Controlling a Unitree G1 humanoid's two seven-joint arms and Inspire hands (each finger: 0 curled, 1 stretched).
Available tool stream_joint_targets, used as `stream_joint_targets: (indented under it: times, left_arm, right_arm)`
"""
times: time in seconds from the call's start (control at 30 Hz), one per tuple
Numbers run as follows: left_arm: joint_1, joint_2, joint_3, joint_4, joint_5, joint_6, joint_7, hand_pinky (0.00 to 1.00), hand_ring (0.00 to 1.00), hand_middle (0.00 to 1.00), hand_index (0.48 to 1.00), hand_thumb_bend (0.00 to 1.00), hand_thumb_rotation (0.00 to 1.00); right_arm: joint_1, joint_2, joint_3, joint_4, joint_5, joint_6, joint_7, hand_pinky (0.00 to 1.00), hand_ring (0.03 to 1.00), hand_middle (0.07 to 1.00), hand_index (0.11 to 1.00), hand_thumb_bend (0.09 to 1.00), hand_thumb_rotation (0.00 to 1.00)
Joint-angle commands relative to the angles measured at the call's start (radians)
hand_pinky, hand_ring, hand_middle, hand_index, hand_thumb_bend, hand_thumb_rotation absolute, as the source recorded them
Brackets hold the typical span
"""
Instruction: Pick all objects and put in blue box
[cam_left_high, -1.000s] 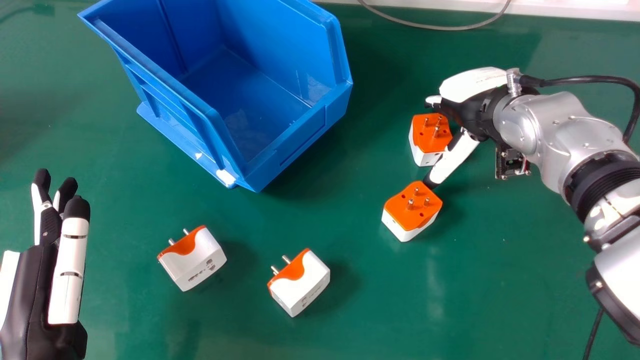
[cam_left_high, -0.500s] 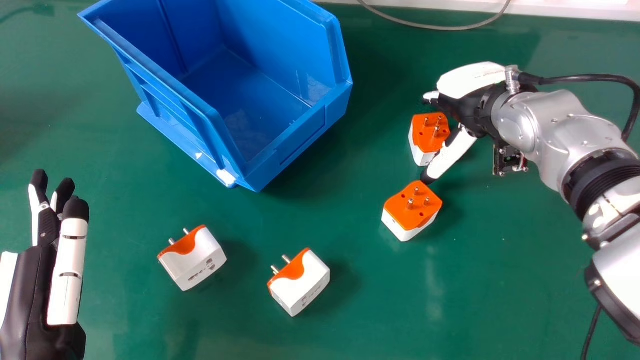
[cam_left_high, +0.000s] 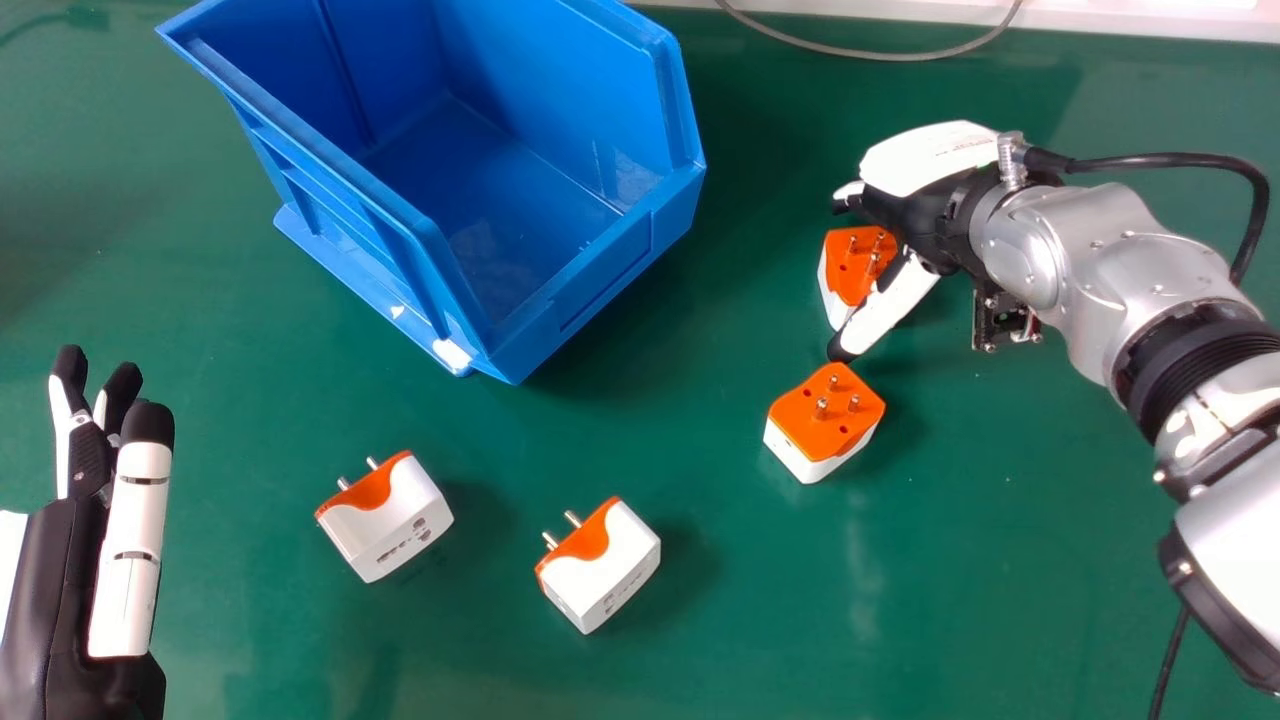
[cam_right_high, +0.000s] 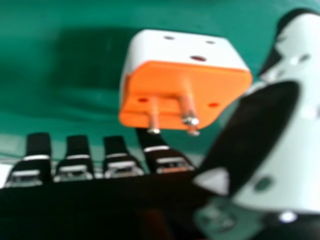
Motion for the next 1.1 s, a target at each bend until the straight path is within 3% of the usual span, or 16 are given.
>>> stream_joint_targets:
  times: [0.0, 0.23, 0.4, 0.53, 0.8, 1.03, 1.07]
  left_arm:
    - [0.014, 0.001, 0.008, -0.024, -0.005, -0.006, 0.000, 1.00, 1.00, 1.00, 1.000, 0.53, 0.92]
    - [0.016, 0.002, 0.009, -0.024, -0.004, -0.008, 0.000, 1.00, 1.00, 1.00, 1.000, 0.54, 0.92]
    - [0.016, 0.003, 0.010, -0.026, -0.003, -0.007, 0.001, 1.00, 1.00, 1.00, 1.000, 0.54, 0.92]
    - [0.013, 0.002, 0.011, -0.018, -0.009, -0.015, -0.003, 1.00, 1.00, 1.00, 1.000, 0.54, 0.92]
    - [0.015, 0.000, 0.014, -0.019, -0.016, -0.020, -0.007, 1.00, 1.00, 1.00, 1.000, 0.53, 0.93]
    - [0.017, -0.003, 0.016, -0.021, -0.022, -0.021, -0.009, 1.00, 1.00, 1.00, 1.000, 0.53, 0.93]
    - [0.017, -0.003, 0.016, -0.021, -0.022, -0.021, -0.008, 1.00, 1.00, 1.00, 1.000, 0.52, 0.93]
  right_arm:
    - [-0.033, 0.003, -0.010, 0.006, 0.008, 0.008, -0.011, 0.85, 0.918, 0.936, 0.891, 0.638, 0.49]
    - [-0.038, 0.000, -0.005, 0.003, 0.000, 0.013, -0.013, 0.84, 0.904, 0.926, 0.884, 0.634, 0.48]
    - [-0.046, -0.009, 0.018, 0.002, -0.024, 0.007, -0.017, 0.76, 0.844, 0.865, 0.834, 0.636, 0.46]
    - [-0.045, -0.016, 0.022, -0.001, -0.032, -0.002, -0.023, 0.69, 0.791, 0.823, 0.812, 0.642, 0.45]
    - [-0.041, -0.017, 0.003, 0.003, -0.018, -0.010, -0.038, 0.67, 0.778, 0.812, 0.823, 0.642, 0.44]
    - [-0.035, -0.016, 0.004, 0.004, -0.022, -0.015, -0.071, 0.65, 0.761, 0.803, 0.835, 0.618, 0.38]
    - [-0.035, -0.016, 0.005, 0.003, -0.023, -0.015, -0.075, 0.60, 0.722, 0.778, 0.831, 0.607, 0.35]
